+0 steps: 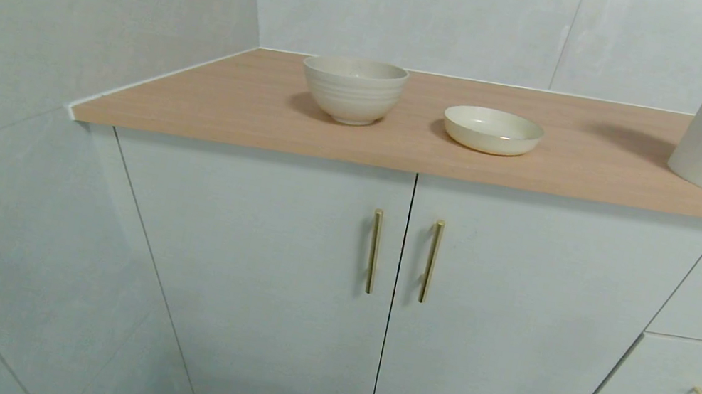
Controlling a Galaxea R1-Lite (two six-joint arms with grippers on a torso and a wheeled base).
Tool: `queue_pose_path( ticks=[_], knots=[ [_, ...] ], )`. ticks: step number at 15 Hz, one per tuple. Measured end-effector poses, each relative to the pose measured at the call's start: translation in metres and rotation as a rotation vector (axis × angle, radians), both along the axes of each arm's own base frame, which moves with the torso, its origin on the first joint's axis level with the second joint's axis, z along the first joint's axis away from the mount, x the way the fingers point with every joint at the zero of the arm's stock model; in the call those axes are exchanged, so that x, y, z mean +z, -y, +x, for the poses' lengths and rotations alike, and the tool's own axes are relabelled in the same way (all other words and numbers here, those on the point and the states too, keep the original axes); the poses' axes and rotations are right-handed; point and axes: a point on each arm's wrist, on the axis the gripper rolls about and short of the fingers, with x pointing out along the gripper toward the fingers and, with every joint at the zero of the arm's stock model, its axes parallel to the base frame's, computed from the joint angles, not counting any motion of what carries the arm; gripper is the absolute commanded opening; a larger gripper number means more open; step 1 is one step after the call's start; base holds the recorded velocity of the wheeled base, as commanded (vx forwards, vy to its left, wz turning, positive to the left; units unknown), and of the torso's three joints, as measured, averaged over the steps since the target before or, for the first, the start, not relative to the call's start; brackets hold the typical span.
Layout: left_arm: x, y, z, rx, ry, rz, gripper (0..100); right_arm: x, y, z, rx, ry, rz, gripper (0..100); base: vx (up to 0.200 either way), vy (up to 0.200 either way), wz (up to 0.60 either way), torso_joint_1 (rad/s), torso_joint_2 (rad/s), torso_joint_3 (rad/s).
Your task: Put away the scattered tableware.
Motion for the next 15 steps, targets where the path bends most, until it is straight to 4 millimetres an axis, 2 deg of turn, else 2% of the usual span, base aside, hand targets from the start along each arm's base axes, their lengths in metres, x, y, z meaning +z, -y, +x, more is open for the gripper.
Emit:
queue_pose_path(
  ticks=[2, 4, 6, 9, 12, 15],
  knots=[
    [0.0, 0.0, 0.0, 0.0, 0.0, 0.0, 100, 0.04, -0.001, -0.001, 0.082, 0.006, -0.008, 100, 0.0, 0.0, 0.0, 0.0, 0.0, 0.0],
    [0.0, 0.0, 0.0, 0.0, 0.0, 0.0, 100, 0.074, -0.003, 0.016, 0.191, -0.066, -0.016, 100, 0.0, 0.0, 0.0, 0.0, 0.0, 0.0],
    [0.0, 0.0, 0.0, 0.0, 0.0, 0.0, 100, 0.106, -0.006, 0.049, 0.287, -0.168, -0.009, 100, 0.0, 0.0, 0.0, 0.0, 0.0, 0.0],
    [0.0, 0.0, 0.0, 0.0, 0.0, 0.0, 100, 0.145, -0.023, 0.116, 0.472, -0.316, 0.029, 100, 0.0, 0.0, 0.0, 0.0, 0.0, 0.0],
    [0.0, 0.0, 0.0, 0.0, 0.0, 0.0, 100, 0.155, -0.067, 0.185, 0.661, -0.442, 0.045, 100, 0.0, 0.0, 0.0, 0.0, 0.0, 0.0],
    [0.0, 0.0, 0.0, 0.0, 0.0, 0.0, 100, 0.143, -0.111, 0.237, 0.751, -0.507, 0.088, 100, 0.0, 0.0, 0.0, 0.0, 0.0, 0.0]
  ],
)
